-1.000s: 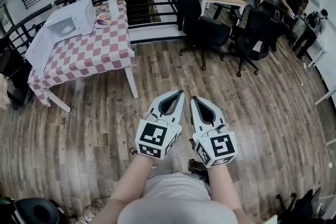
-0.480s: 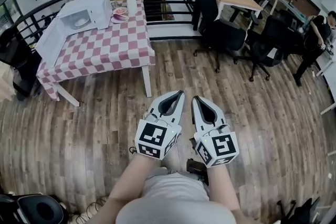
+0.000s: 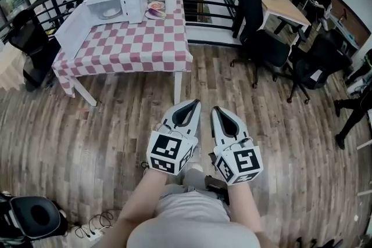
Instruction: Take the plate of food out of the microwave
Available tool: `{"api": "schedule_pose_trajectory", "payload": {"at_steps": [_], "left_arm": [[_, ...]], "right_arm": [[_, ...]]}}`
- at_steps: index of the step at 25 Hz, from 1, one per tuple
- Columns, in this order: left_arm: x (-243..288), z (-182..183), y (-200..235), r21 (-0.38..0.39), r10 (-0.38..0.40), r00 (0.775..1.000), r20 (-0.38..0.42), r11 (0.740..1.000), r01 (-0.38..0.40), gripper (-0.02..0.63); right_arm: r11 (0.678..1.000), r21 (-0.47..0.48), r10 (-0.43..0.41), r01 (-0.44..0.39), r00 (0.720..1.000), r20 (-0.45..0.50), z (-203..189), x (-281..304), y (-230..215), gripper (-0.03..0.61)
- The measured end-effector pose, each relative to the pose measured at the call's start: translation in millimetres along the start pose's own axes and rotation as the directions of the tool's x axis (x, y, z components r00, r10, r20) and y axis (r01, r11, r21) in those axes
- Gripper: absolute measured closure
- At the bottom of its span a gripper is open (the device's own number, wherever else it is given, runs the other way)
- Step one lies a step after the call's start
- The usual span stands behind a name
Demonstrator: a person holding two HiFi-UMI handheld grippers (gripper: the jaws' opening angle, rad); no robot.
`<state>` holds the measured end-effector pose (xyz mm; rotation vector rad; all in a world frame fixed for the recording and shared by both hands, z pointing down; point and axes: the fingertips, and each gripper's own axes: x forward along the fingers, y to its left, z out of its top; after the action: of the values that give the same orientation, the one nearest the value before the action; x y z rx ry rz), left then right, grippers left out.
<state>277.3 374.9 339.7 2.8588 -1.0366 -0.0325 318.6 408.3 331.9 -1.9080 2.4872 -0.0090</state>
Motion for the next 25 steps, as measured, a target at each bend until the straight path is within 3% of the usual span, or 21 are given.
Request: {"api": "schedule_pose_trajectory", "payload": {"at_steps": [10,25], "left_arm": [[-0.6,0.0,61.8,0.010,0.101,0.995,-0.002,0.995,-0.101,0.612],[41.9,4.8,183.3,0.009,0.187,0.982,-0.021,0.982,-0.187,0.612]], "right_arm": [[0.995,0.018,0.095,-0.095,0.996,0.005,-7.3,61.8,21.4,0.554],[0.979,0.047,0.197,-0.197,0.980,-0.009,-16.1,197.2,36.9,0.554]]}}
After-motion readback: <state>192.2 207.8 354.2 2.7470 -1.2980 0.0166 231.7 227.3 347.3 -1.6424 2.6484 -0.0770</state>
